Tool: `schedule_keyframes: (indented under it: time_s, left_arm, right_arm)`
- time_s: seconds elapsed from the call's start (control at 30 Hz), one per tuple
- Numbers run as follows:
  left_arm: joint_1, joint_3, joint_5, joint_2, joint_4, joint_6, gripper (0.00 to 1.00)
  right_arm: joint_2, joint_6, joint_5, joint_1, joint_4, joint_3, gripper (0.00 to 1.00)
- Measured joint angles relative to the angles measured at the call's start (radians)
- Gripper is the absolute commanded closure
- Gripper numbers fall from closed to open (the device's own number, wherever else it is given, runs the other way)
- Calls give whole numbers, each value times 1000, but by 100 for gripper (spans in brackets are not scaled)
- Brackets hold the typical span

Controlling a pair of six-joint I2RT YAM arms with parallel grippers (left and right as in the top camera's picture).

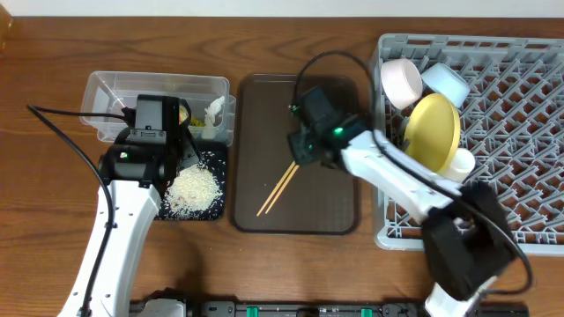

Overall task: Sort waste into correct bins and load items into the dishwasher rack
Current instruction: 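Reach the right gripper to the chopsticks and grasp one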

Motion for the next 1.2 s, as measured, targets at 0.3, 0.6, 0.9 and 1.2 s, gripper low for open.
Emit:
schedule_keyframes:
  time_s: [0.3, 0.6, 0.9, 1.2]
  left_arm:
    - [0, 0, 0, 0, 0, 0, 29]
    - [0, 0, 0, 0, 0, 0, 29]
    - [0, 0, 0, 0, 0, 0, 29]
    - [0, 0, 0, 0, 0, 0, 29]
  right_arm:
    - [95, 120, 40, 18, -2, 0, 53]
    - [102, 142, 50, 18, -5, 0, 53]
    - [102, 147, 101, 18, -49, 0, 51]
    - [102, 165, 84, 18, -14, 0, 51]
